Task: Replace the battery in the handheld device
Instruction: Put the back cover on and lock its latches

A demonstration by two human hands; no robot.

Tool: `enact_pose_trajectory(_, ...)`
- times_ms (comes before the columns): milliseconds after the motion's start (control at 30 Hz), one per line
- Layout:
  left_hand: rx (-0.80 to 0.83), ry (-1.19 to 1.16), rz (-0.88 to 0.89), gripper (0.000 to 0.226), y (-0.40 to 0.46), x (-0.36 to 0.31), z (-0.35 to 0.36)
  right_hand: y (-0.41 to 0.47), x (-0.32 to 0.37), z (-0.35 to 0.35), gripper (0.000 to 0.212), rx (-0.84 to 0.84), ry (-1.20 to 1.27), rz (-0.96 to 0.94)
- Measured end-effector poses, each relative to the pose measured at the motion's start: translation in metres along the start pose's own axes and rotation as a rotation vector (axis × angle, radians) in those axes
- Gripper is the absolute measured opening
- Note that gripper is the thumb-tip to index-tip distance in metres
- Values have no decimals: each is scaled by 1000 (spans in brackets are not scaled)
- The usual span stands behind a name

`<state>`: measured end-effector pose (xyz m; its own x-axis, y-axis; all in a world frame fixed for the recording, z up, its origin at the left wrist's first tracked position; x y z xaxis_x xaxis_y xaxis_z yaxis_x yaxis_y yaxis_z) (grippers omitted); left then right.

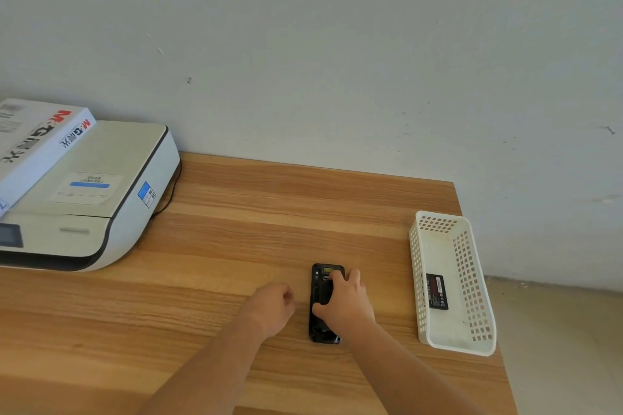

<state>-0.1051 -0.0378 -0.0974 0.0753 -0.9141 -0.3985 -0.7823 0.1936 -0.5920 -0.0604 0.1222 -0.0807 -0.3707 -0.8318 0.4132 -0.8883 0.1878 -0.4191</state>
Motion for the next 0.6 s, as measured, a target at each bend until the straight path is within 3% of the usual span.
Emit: enact_pose_trajectory(600,-12,83,38,20,-5,2,-2,10,-7,4,64,-14,76,-39)
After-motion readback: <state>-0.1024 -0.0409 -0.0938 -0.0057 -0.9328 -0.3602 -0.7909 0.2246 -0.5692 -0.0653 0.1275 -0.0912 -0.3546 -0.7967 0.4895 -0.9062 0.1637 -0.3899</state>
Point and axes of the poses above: each hand's wrist, its own y-axis towards the middle knuckle, its own z-axis out of the palm, x = y × z, the point moved 9 cm from there along y, towards the middle knuckle, and after that the axes turned 9 degrees about -z, right-handed, at the moved point
